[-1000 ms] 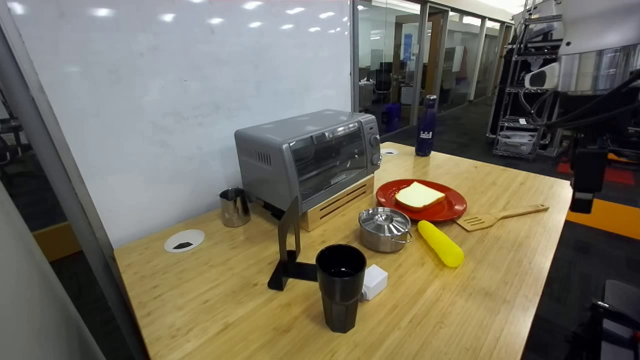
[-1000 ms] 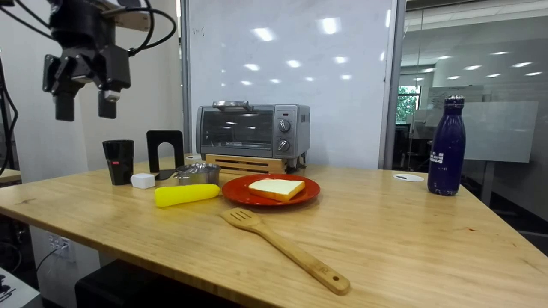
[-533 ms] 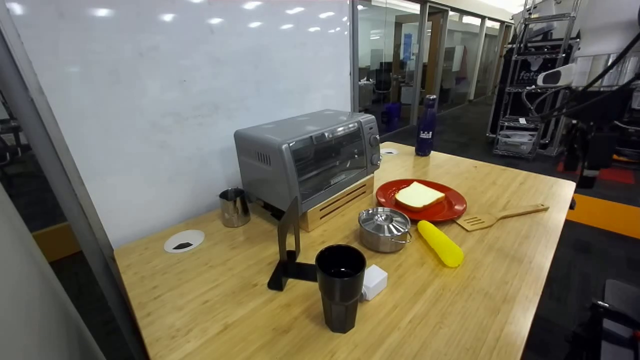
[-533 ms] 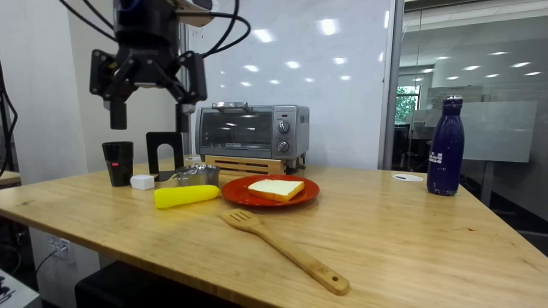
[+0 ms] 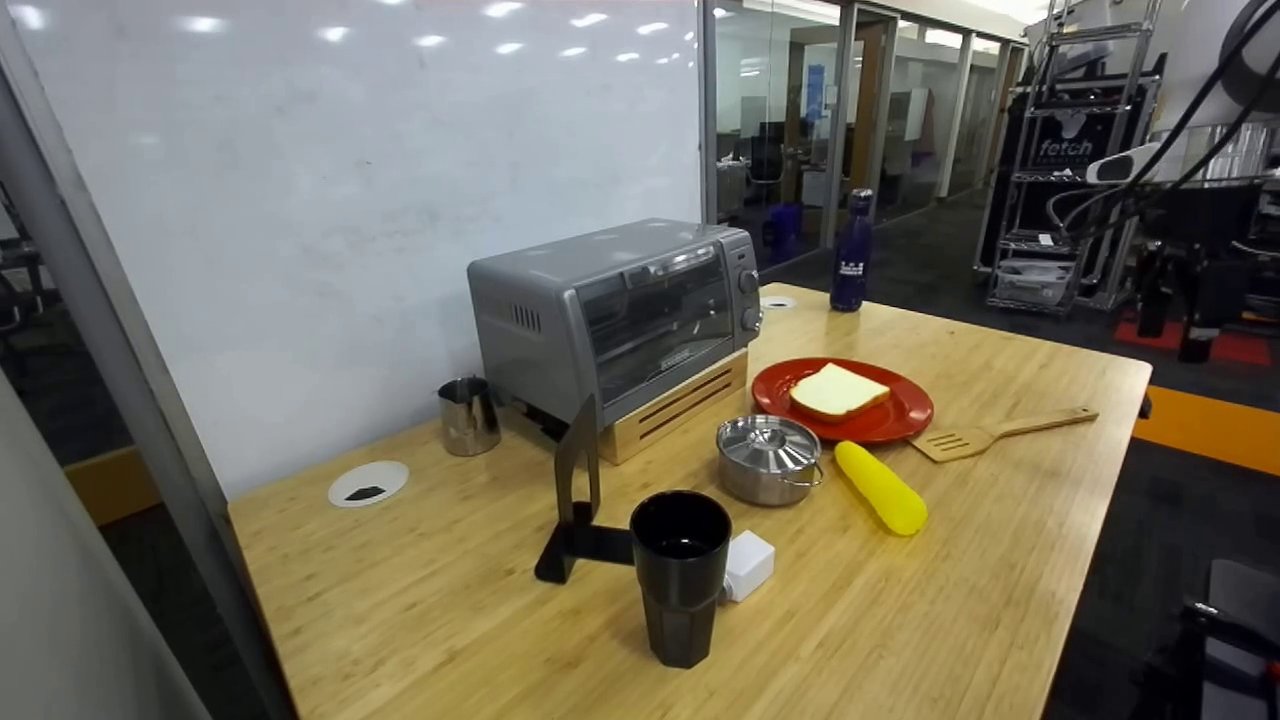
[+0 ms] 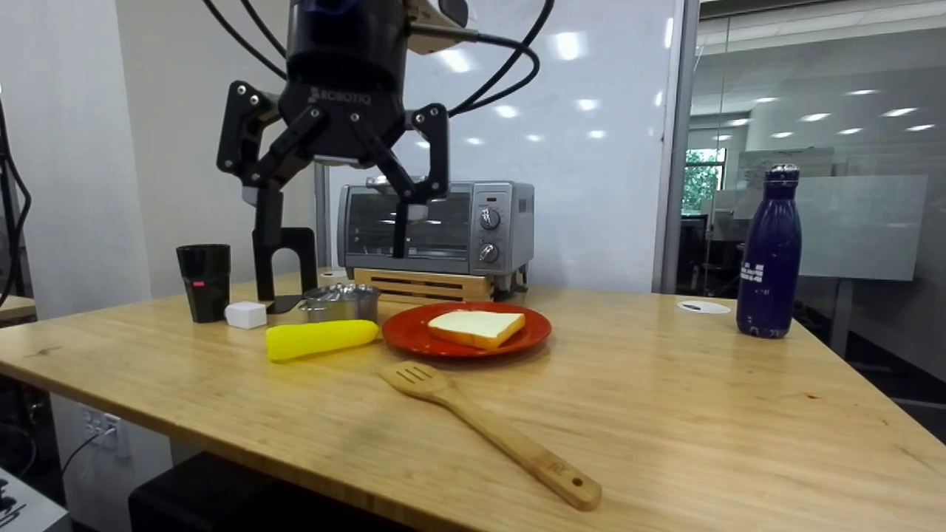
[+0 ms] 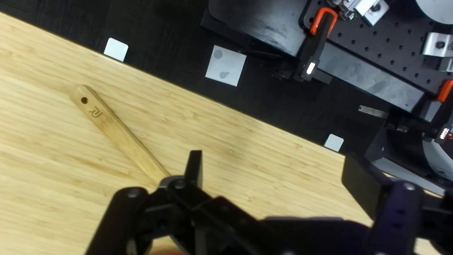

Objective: Use the spatula to pick up the slice of bread.

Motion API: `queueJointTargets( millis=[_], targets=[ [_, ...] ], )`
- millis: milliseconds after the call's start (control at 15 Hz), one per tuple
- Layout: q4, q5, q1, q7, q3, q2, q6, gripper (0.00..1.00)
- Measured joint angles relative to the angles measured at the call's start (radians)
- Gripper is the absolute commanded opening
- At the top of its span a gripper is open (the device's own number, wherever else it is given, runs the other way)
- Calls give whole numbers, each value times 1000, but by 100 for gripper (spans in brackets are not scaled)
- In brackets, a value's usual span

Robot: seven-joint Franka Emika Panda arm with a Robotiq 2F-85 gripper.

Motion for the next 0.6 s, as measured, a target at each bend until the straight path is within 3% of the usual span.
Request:
queueJointTargets(
  millis=[600],
  targets=[
    [-3, 0, -3, 4, 13, -11, -1, 100]
  ],
)
